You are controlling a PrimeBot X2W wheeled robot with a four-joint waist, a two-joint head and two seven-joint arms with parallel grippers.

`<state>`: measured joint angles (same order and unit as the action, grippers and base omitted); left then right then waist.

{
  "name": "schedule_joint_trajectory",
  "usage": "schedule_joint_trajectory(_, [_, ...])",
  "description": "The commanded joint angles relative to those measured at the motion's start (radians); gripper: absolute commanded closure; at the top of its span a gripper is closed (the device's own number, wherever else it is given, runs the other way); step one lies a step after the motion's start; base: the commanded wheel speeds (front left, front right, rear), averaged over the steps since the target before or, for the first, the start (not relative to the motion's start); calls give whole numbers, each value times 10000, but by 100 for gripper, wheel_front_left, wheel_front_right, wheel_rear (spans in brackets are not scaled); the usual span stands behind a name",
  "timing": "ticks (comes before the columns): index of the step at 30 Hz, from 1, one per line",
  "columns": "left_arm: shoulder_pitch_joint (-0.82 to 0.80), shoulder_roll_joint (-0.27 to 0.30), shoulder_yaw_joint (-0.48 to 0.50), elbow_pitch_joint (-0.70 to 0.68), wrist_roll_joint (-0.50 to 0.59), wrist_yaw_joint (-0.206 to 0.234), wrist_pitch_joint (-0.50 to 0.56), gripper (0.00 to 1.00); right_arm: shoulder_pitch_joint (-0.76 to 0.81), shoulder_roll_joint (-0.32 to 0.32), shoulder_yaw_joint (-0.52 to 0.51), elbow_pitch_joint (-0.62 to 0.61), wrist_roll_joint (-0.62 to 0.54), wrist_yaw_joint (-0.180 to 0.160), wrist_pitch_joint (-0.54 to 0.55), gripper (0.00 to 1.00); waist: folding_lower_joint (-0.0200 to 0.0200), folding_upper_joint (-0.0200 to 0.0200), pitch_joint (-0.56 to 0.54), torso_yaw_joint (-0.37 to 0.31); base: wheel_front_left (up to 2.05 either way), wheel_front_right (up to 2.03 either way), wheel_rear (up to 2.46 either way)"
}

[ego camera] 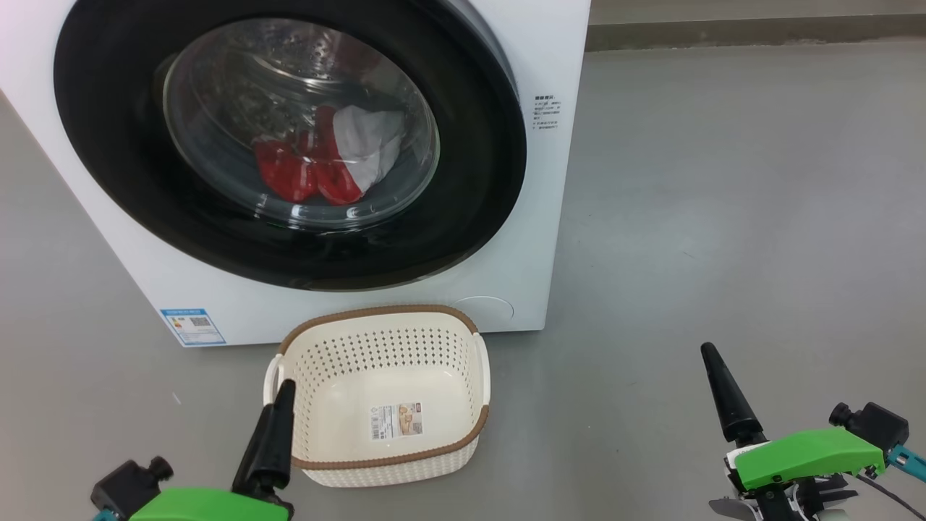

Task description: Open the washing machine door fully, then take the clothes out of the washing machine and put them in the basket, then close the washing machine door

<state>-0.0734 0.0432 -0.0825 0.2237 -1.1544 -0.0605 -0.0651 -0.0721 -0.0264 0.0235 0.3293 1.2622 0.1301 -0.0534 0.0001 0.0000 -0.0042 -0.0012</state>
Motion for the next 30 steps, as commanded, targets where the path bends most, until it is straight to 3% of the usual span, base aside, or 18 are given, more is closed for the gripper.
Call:
schedule_joint_trajectory(1, [-549, 119, 107, -361, 260, 55, -113, 0, -655, -109, 196, -312, -251, 4, -113, 0, 0, 0, -2, -1, 0, 0, 0])
schedule_joint_trajectory(30, [-1134, 433, -400, -566, 5025, 562, -964, 0, -1173, -169, 491, -844, -4169, 5, -610, 0, 0, 0, 33, -36, 0, 0, 0])
